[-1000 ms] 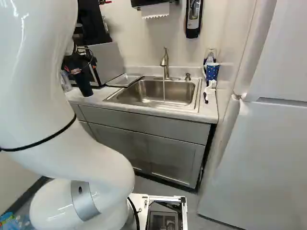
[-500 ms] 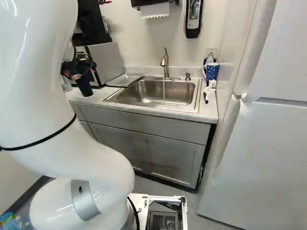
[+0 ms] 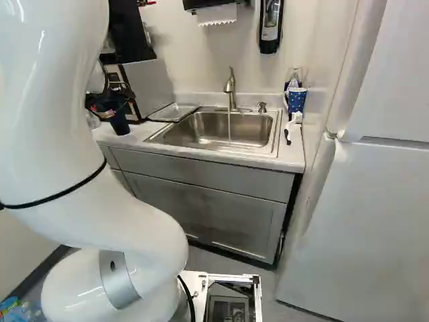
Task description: Rinse the cup and place it in the tray
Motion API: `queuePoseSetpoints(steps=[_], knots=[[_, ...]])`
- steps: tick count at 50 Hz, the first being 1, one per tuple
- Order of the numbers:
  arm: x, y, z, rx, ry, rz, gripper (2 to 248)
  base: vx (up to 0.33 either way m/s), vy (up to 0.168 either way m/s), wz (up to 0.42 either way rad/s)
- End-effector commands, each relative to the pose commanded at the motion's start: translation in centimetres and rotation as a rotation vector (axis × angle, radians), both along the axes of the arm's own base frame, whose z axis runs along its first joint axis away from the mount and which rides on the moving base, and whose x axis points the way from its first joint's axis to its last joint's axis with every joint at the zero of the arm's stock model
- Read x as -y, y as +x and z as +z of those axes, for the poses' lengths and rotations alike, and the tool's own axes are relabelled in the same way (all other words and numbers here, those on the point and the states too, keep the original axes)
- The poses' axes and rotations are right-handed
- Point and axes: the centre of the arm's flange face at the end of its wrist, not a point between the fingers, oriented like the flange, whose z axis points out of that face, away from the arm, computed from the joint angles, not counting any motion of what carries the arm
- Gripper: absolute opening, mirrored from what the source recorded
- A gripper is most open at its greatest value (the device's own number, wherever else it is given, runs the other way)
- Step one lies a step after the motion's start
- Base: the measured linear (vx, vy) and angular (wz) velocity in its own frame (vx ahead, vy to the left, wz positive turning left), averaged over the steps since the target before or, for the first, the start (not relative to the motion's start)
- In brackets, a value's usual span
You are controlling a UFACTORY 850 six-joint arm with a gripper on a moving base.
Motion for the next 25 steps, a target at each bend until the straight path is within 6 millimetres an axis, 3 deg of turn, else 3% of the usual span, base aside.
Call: queuePoseSetpoints(steps=[25], knots=[[-0.5, 0.6, -2.2, 0.034, 0.020, 0.000, 247, 0.000, 0.000, 0.000]])
